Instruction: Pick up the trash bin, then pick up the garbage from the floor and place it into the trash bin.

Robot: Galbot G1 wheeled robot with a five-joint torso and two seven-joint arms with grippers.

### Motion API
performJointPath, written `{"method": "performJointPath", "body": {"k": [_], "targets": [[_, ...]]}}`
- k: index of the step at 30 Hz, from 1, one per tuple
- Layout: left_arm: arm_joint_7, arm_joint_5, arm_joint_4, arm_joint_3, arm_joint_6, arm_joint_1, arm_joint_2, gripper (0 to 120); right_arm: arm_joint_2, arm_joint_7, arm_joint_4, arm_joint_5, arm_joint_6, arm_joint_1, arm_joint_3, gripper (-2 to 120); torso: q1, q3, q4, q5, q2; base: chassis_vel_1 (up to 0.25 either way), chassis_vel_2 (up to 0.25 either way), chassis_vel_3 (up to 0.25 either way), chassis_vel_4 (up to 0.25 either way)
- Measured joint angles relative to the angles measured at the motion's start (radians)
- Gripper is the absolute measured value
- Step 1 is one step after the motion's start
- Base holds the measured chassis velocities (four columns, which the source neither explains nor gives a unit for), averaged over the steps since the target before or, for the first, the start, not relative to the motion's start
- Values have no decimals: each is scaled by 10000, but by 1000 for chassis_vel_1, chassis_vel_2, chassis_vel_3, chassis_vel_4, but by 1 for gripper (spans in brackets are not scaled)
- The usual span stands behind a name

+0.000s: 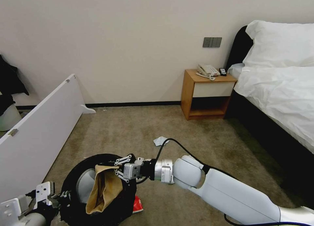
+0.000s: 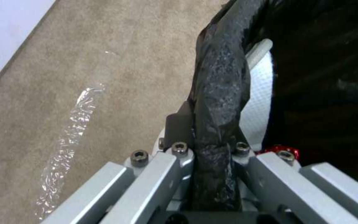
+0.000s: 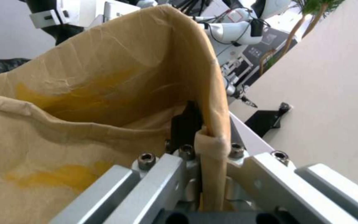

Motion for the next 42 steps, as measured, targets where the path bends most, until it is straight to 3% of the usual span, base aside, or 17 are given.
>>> {"method": "performJointPath", "body": {"k": [12, 23, 25, 27, 33, 35, 38, 42], "targets": [[-16, 22, -47, 159, 0, 82, -7, 3, 57, -52, -125, 40, 44, 35, -139, 1, 0, -1, 1, 0, 0, 0, 0, 0, 0], [-40, -47, -81, 88, 0, 79, 40, 3, -290, -160, -6, 272, 106, 4, -148, 42, 0, 0, 0, 0, 0, 0, 0, 0, 0], [-40, -47, -81, 88, 0, 79, 40, 3, -290, -160, -6, 272, 106, 4, -148, 42, 0, 0, 0, 0, 0, 0, 0, 0, 0], [-47, -95, -107, 53, 0, 109, 58, 3, -390, -332, 145, 866, -61, 57, -222, 57, 0, 0, -1, 0, 0, 0, 0, 0, 0], [-65, -184, -158, 12, 0, 149, 78, 3, -459, -595, 174, 1451, -202, 100, -207, 72, 0, 0, 0, 1, 0, 0, 0, 0, 0], [-89, -245, -195, 5, 0, 145, 89, 3, -497, -774, 232, 2144, -367, 155, -160, 85, 0, 0, -1, 1, 0, 0, 0, 0, 0], [-129, -325, -197, -28, 0, 126, 108, 3, -551, -987, 233, 2313, -401, 213, -127, 96, 0, 0, 1, 0, 0, 0, 0, 0, 0], [-161, -423, -212, -85, 0, 125, 125, 3, -668, -1172, 254, 2464, -401, 205, -83, 99, 0, 0, 0, 0, 0, 0, 0, 0, 0]]}}
